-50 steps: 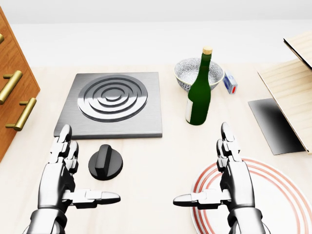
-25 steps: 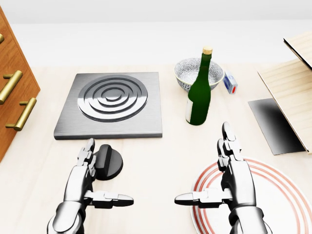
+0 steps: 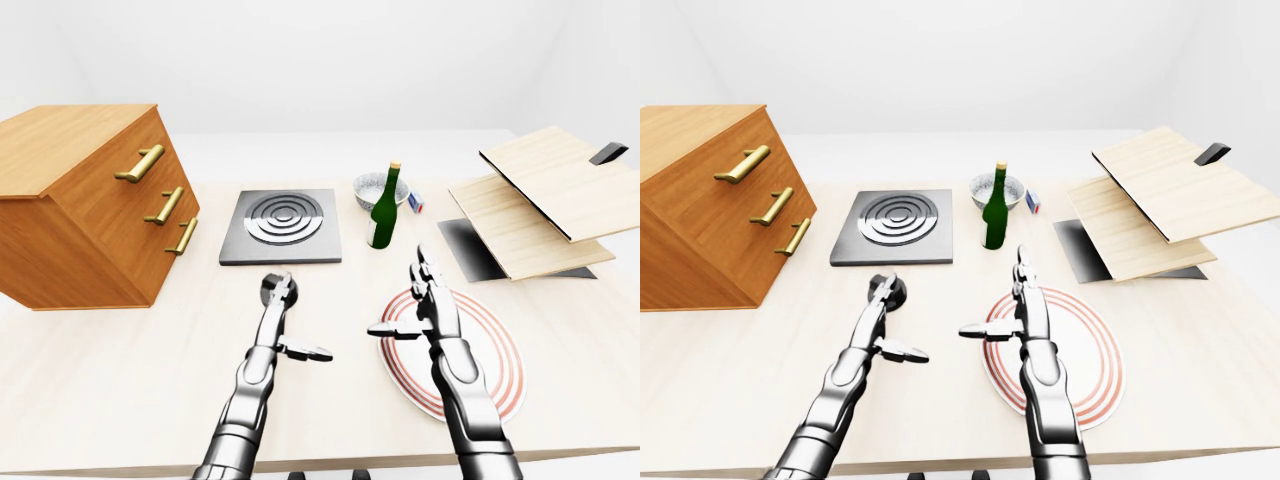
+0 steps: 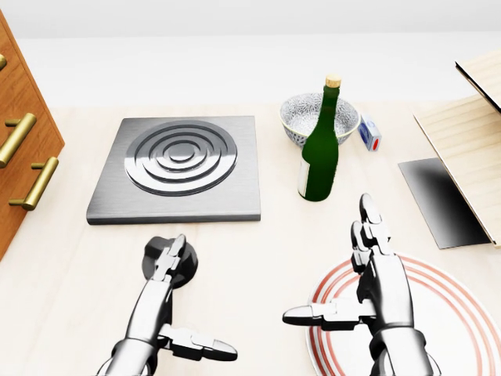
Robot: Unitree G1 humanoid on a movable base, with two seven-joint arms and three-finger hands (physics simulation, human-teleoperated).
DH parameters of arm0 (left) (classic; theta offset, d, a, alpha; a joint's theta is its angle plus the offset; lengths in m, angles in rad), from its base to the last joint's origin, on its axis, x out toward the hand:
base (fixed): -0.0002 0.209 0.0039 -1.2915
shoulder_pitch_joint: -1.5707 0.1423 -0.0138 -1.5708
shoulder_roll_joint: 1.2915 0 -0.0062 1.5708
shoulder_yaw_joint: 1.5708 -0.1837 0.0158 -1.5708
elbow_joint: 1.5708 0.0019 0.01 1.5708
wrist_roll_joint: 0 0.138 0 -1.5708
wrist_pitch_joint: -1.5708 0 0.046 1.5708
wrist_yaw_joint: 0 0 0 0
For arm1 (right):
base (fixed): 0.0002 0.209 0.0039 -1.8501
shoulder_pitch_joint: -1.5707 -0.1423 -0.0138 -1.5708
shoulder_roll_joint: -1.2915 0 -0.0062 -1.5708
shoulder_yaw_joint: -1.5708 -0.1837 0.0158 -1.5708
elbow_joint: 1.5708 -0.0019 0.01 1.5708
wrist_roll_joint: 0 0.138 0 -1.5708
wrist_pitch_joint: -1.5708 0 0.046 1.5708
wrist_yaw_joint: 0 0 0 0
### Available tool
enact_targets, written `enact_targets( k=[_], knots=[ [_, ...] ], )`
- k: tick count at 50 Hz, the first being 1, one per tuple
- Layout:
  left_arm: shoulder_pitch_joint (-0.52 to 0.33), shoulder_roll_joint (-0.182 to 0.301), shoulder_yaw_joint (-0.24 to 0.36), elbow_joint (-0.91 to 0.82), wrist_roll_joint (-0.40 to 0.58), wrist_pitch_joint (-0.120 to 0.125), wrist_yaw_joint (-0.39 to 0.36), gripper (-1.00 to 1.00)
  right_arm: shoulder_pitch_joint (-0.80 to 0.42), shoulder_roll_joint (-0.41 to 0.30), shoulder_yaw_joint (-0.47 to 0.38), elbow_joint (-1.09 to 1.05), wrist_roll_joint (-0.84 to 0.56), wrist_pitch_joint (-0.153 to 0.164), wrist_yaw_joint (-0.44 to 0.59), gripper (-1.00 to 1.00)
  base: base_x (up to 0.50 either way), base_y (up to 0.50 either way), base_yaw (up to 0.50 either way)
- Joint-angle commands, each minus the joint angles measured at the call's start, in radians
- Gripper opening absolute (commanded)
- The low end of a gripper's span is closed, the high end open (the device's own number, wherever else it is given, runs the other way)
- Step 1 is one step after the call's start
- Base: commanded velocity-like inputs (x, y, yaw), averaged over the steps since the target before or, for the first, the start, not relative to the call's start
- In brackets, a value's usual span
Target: Turn on the stove.
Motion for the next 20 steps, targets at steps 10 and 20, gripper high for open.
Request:
enact_targets(
  k=[10, 20],
  knots=[
    [-0.017, -0.162, -0.124, -0.025, -0.008, 0.116, -0.057, 1.00, -0.005, -0.008, -0.021, -0.038, 0.030, 0.045, 0.006, 1.00, 0.00, 0.00, 0.00],
    [-0.471, -0.168, 0.029, 0.267, -0.186, 0.173, -0.094, 1.00, -0.015, -0.013, -0.031, -0.030, 0.040, 0.049, 0.013, 1.00, 0.00, 0.00, 0.00]
  ],
)
